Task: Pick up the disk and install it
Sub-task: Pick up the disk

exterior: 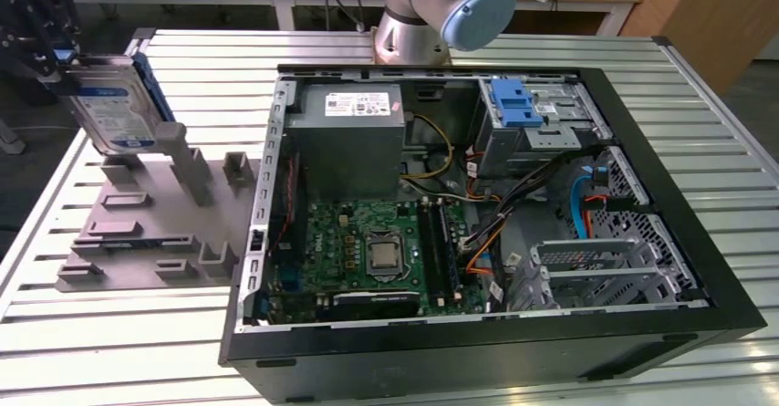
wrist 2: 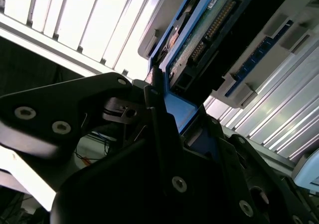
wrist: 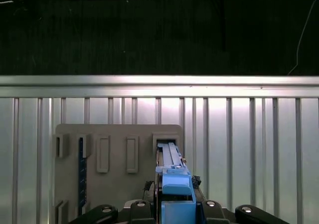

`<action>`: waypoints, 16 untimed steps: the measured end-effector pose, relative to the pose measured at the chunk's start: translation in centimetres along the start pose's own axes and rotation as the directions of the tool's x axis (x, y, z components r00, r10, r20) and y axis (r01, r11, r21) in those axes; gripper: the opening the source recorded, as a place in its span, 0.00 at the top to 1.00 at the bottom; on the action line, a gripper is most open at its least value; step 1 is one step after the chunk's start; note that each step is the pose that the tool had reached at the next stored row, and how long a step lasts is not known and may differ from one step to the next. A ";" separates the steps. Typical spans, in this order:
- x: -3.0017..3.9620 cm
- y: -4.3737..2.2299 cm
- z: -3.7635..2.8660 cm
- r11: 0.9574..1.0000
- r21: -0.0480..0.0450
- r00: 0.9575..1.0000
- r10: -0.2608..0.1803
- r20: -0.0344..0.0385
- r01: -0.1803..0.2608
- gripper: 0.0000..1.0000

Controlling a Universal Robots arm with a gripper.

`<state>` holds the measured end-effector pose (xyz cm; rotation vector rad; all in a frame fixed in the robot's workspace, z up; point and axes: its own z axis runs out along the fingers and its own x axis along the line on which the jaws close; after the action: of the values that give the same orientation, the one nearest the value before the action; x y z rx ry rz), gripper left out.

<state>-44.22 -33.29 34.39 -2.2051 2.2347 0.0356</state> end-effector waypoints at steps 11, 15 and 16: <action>-0.02 0.02 -1.15 1.000 0.000 1.000 0.000 0.000 0.000 0.64; -0.02 0.02 -1.38 1.000 0.000 1.000 0.000 0.000 0.000 0.64; -0.02 0.02 -1.44 1.000 0.000 1.000 0.000 0.000 0.000 0.64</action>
<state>-44.23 -33.29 35.83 -2.2052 2.2347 0.0359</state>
